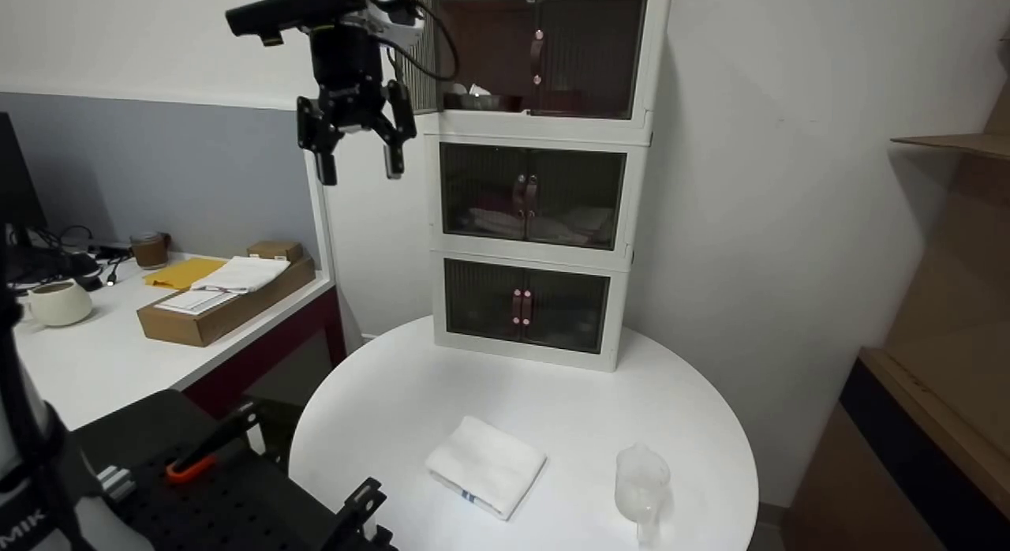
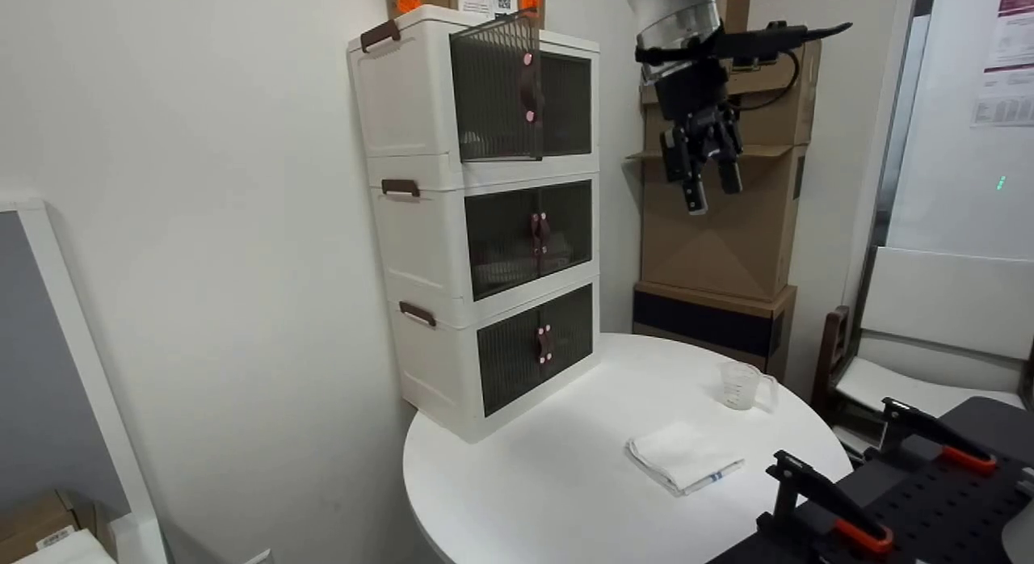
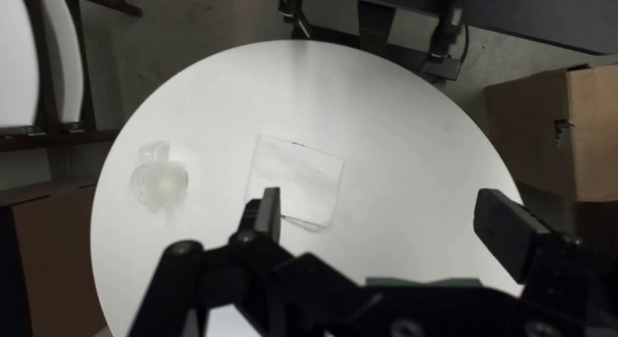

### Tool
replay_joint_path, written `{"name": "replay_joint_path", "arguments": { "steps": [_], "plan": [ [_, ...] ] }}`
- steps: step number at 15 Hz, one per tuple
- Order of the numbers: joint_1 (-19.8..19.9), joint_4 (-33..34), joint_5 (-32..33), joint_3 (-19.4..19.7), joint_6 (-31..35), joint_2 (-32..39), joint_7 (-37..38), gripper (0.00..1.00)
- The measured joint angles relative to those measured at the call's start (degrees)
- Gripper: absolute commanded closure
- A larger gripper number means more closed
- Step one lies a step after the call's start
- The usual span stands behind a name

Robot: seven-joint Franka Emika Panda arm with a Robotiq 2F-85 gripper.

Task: Put the clear jug in the topmost cabinet.

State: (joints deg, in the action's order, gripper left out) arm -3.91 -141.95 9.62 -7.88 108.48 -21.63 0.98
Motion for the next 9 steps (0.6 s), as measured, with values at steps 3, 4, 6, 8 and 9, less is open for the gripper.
{"name": "replay_joint_path", "arguments": {
  "steps": [3, 4, 6, 8, 9],
  "plan": [
    [4.52, -0.62, 6.43, 6.29, -0.07, 2.36, -6.56, 0.00],
    [6.06, -0.59, 8.07, 8.75, -0.02, 3.17, -10.01, 0.00],
    [9.09, -0.16, 10.87, 13.98, 0.34, 5.05, -17.91, 0.00],
    [11.62, 0.84, 13.02, 18.33, 1.76, 7.39, -25.16, 0.00],
    [12.63, 1.46, 13.36, 20.13, 3.30, 8.71, -28.35, 0.00]
  ]
}}
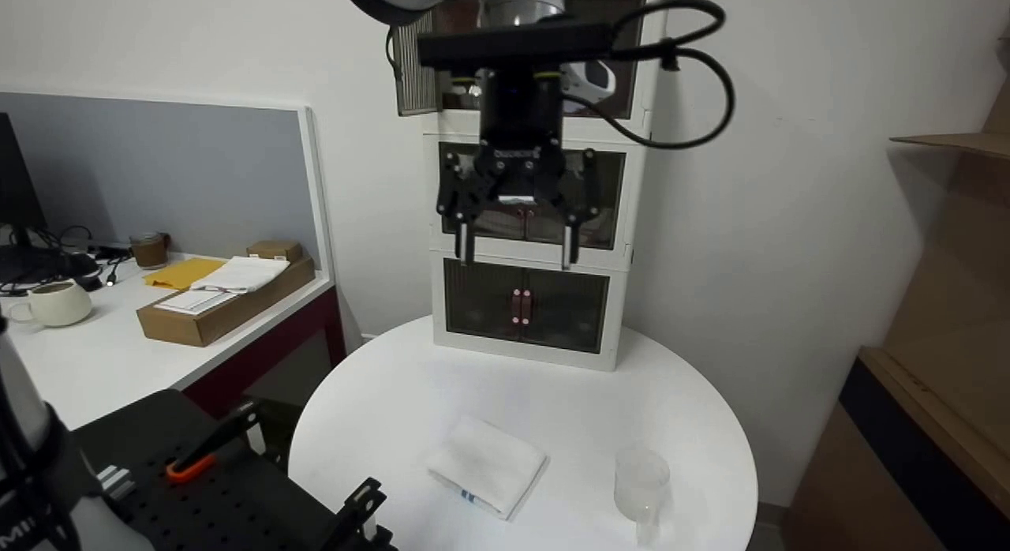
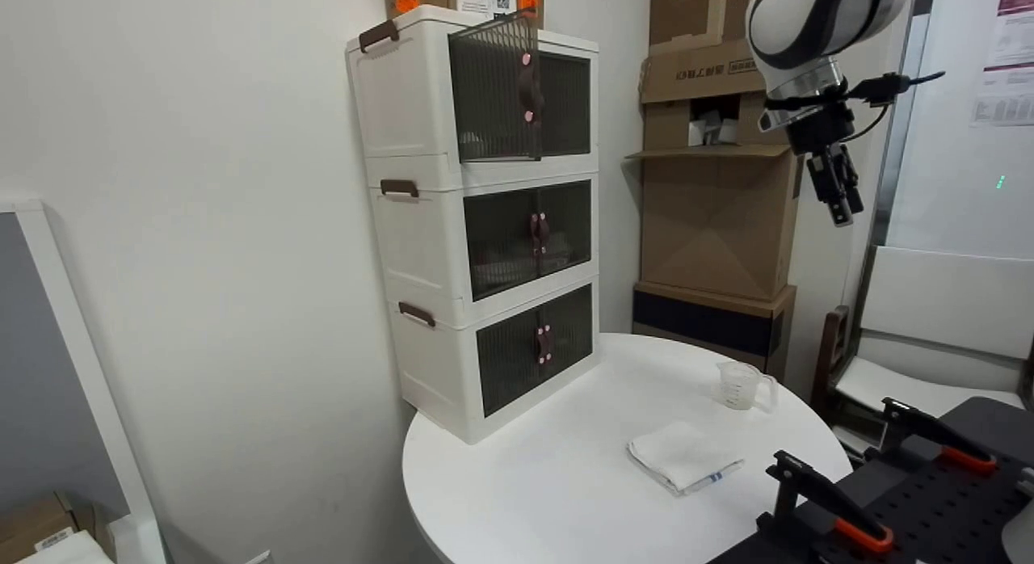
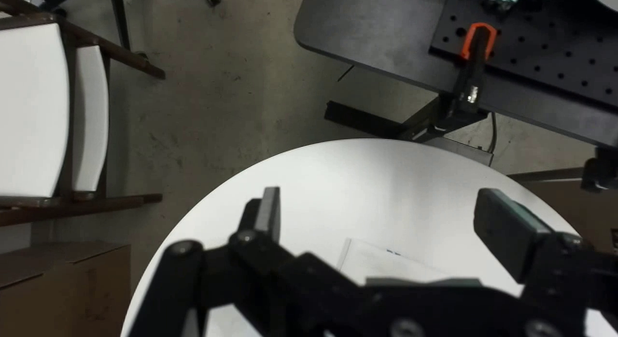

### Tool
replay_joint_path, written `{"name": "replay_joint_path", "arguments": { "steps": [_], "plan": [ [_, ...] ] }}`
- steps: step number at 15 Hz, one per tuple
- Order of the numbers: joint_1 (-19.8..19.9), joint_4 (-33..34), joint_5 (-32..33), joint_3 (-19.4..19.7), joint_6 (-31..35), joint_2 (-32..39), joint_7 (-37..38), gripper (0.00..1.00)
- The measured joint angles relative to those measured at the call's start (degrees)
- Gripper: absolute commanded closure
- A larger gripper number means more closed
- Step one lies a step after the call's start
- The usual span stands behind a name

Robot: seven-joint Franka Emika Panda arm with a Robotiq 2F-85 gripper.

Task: Put the clear jug in the topmost cabinet.

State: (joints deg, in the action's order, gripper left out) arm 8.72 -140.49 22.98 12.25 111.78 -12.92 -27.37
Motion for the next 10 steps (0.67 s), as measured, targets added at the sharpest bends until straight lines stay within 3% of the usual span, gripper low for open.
{"name": "replay_joint_path", "arguments": {
  "steps": [4, 10],
  "plan": [
    [2.97, 2.10, -0.10, 4.93, 8.17, 5.87, -9.02, 0.00],
    [7.43, 5.96, -1.38, 6.67, 19.91, 16.18, -9.90, 0.00]
  ]
}}
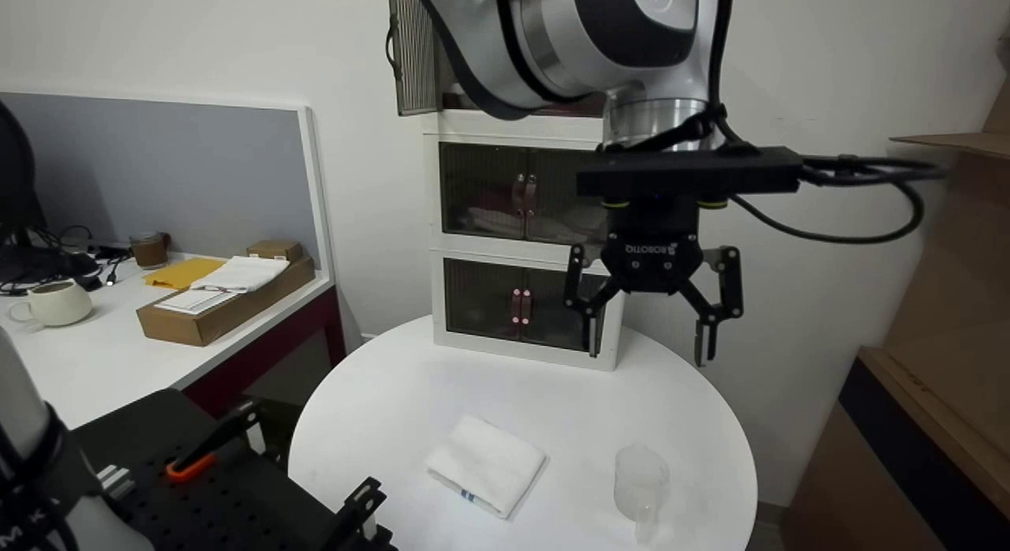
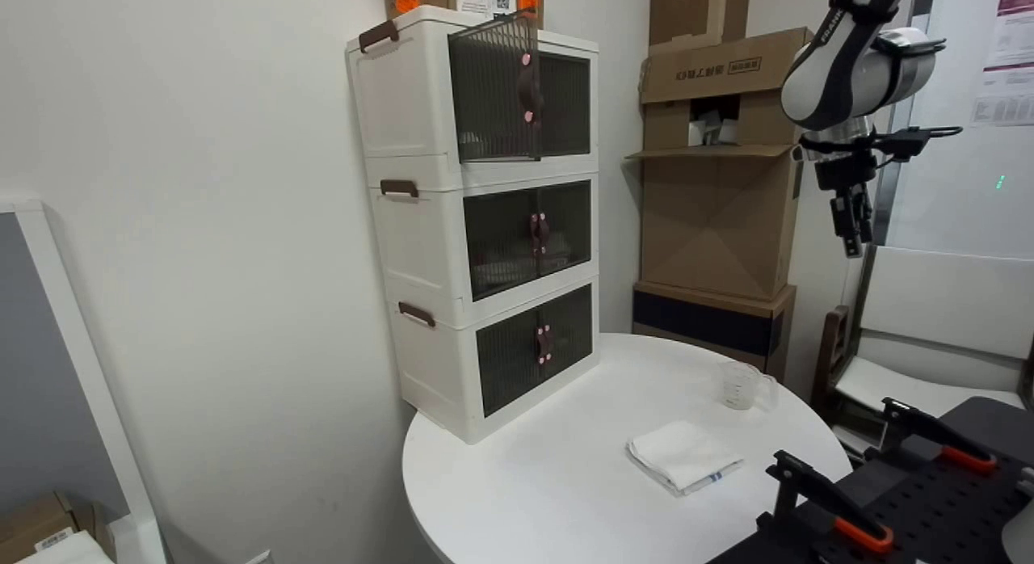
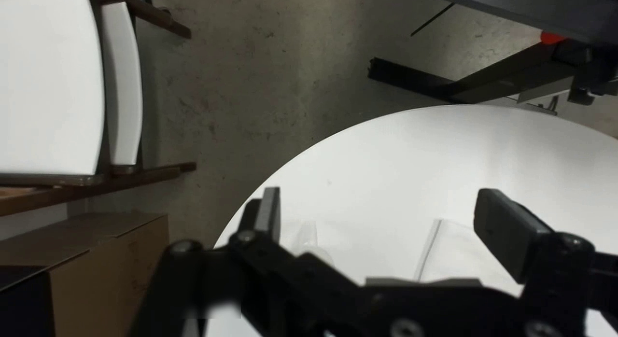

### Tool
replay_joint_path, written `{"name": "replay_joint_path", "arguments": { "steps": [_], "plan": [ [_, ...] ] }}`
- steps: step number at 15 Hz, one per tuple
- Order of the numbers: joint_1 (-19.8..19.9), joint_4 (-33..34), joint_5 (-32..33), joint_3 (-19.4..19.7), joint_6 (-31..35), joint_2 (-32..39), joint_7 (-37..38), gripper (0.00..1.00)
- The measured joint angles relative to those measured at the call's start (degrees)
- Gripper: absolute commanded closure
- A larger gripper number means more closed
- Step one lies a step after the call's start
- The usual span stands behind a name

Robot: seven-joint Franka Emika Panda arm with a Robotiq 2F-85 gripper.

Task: Put the clear jug in the topmost cabinet.

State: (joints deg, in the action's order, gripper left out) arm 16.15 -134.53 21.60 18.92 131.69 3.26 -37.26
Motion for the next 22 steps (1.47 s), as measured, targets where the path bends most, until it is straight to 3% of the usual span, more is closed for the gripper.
{"name": "replay_joint_path", "arguments": {
  "steps": [11, 17, 22],
  "plan": [
    [0.30, 0.72, 2.37, -0.52, 0.76, 1.25, 1.70, 0.00],
    [0.52, 4.29, 5.19, -0.54, 10.46, 5.82, 2.89, 0.00],
    [2.93, 9.04, 1.40, -2.15, 16.67, 16.31, -0.08, 0.00]
  ]
}}
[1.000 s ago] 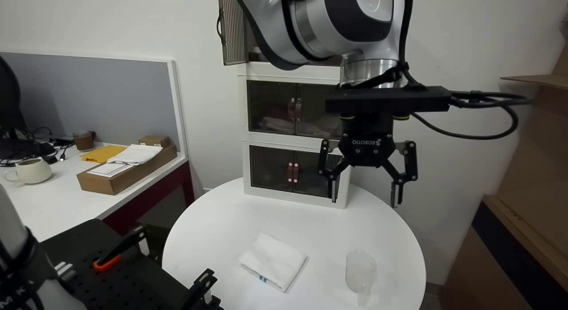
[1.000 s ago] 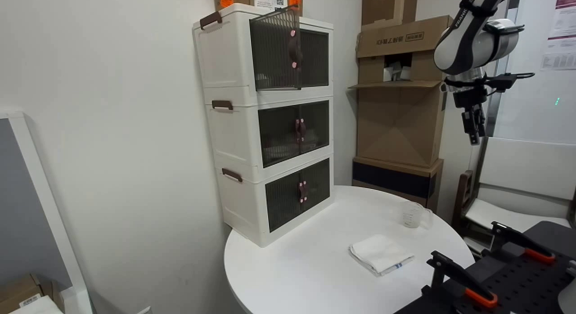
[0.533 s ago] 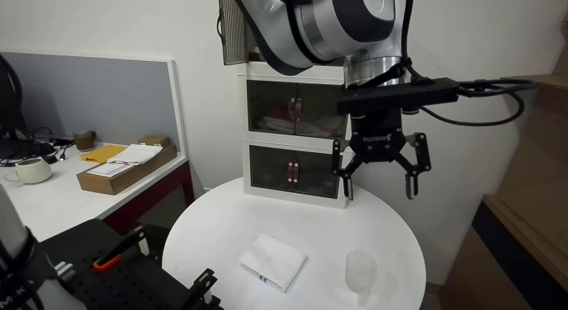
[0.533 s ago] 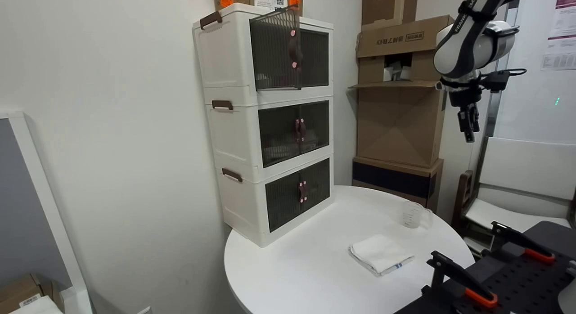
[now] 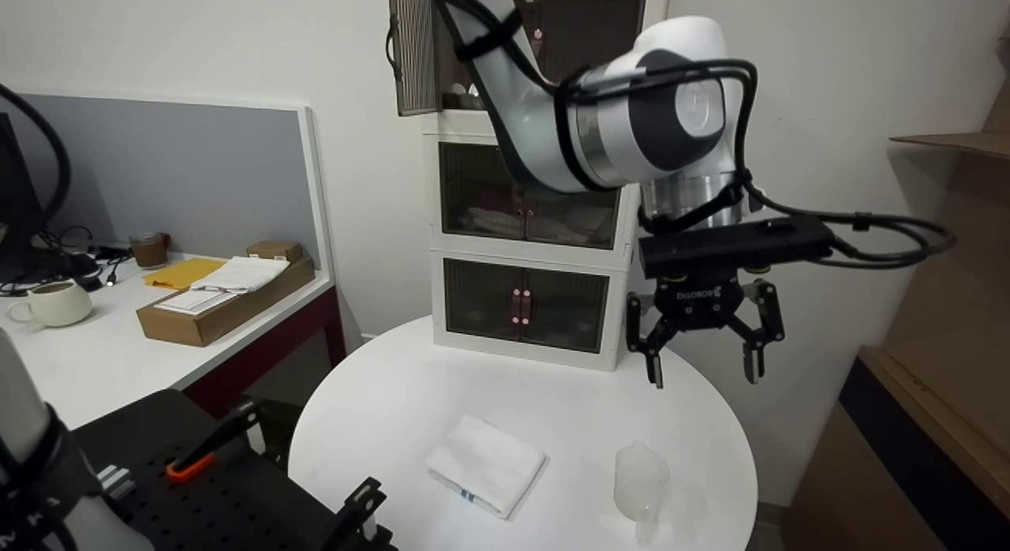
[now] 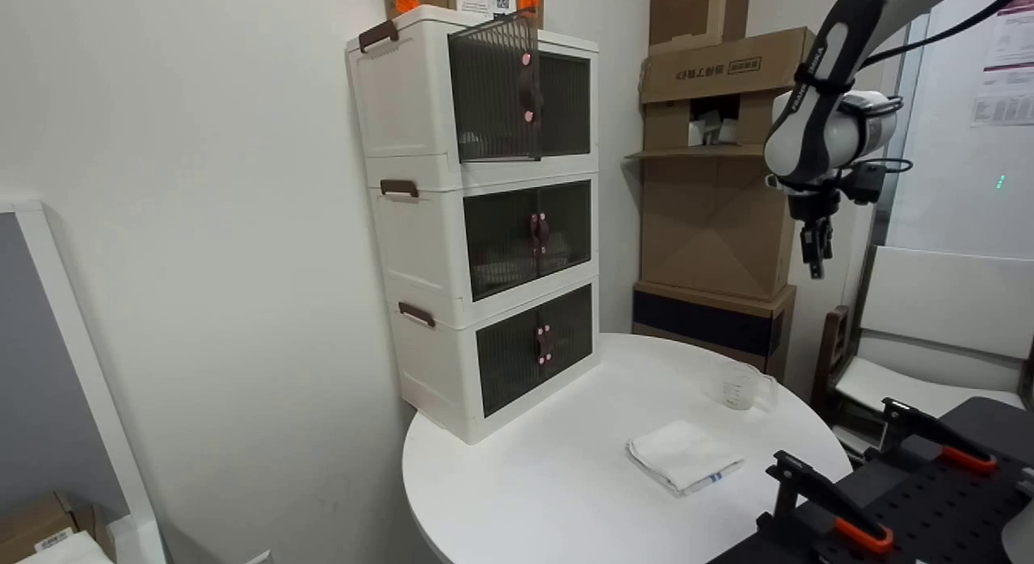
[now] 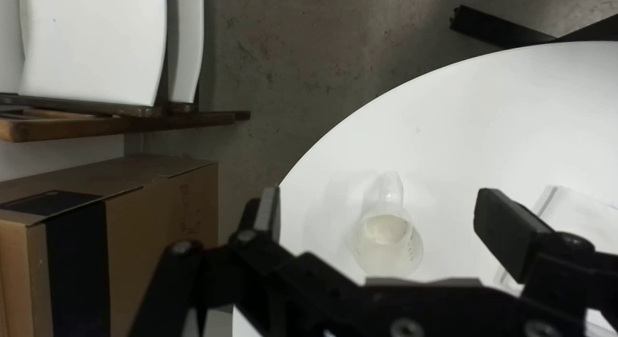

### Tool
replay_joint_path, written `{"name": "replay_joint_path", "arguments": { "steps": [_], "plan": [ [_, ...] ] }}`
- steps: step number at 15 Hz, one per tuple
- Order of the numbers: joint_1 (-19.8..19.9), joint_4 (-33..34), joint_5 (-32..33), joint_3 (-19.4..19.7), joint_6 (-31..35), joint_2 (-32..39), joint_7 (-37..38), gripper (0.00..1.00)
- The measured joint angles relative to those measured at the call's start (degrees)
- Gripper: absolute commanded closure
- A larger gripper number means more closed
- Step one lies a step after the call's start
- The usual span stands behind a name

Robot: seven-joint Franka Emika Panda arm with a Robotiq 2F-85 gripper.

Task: Put the clear jug in the topmost cabinet.

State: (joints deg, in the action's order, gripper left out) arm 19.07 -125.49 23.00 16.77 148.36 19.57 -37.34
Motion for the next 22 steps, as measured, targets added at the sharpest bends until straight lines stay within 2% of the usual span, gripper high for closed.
{"name": "replay_joint_path", "arguments": {
  "steps": [3, 6, 10, 17, 22],
  "plan": [
    [2.87, 3.87, -2.63, -1.59, 0.48, 6.90, -3.14, 0.00],
    [4.40, 7.77, -2.78, -1.89, 1.87, 12.88, -2.92, 0.00],
    [4.38, 11.70, -2.79, -2.22, 4.96, 19.46, 0.69, 0.00],
    [2.49, 16.58, -3.59, -3.48, 7.70, 28.20, 13.01, 0.00],
    [2.50, 18.67, -3.97, -7.02, 7.45, 32.59, 13.35, 0.00]
  ]
}}
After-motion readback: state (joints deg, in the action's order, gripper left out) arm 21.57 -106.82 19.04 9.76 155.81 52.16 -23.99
